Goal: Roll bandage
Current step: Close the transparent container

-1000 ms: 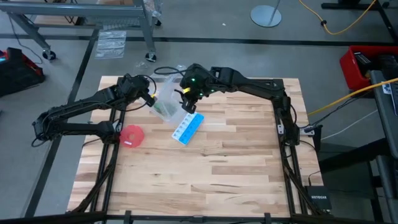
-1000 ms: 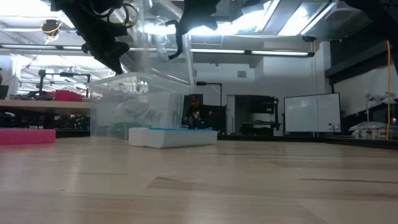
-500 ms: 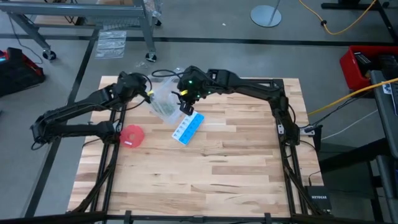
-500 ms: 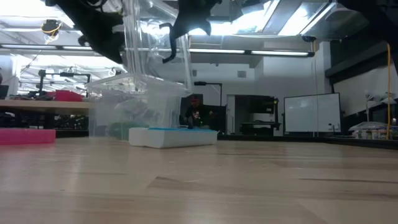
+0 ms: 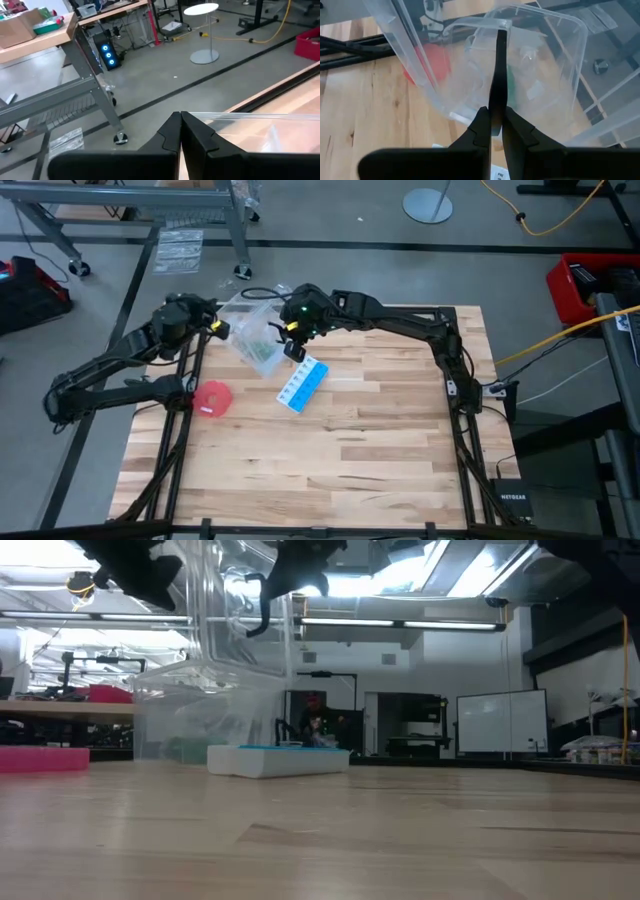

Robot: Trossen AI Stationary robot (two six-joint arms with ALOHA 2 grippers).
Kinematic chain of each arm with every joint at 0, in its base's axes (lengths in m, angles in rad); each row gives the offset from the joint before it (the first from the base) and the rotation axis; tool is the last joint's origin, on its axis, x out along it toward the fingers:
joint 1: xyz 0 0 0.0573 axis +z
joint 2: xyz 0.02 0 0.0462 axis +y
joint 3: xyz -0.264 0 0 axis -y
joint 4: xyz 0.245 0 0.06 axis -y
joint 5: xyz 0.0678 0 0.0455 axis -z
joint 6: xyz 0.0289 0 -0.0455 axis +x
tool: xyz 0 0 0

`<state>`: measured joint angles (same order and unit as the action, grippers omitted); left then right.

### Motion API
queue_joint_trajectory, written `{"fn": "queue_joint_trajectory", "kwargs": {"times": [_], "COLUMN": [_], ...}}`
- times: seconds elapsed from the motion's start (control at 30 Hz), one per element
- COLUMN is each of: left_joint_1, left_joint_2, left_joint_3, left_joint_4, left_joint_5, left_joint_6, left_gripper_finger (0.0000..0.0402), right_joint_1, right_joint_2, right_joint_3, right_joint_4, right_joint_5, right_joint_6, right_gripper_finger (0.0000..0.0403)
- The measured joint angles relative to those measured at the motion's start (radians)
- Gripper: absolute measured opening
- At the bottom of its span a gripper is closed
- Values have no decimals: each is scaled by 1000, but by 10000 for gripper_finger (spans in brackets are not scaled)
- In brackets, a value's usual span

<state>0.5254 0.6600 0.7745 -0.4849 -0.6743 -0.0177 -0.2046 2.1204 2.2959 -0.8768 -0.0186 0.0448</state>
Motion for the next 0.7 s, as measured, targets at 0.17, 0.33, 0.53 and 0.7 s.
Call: {"fn": "queue_joint_trajectory", "kwargs": {"times": [0.17, 0.33, 0.53, 0.7], "left_joint_1": [0, 6, 88, 195], "left_joint_2": [-5, 20, 71, 159], "left_joint_3": [1, 0, 1, 1], "left_joint_4": [-16, -70, -89, -87], "left_joint_5": [14, -12, -82, -77], "left_joint_6": [0, 0, -16, -9], "left_gripper_finger": [3, 3, 1, 1], "right_joint_1": [-17, -19, -18, -18], "right_joint_2": [0, 0, 0, 0], "right_joint_3": [0, 0, 0, 0], "right_joint_4": [-1, 16, 16, 10], "right_joint_5": [-7, -17, -28, -53], "right_joint_6": [1, 1, 1, 2], "right_gripper_finger": [27, 27, 27, 27]}}
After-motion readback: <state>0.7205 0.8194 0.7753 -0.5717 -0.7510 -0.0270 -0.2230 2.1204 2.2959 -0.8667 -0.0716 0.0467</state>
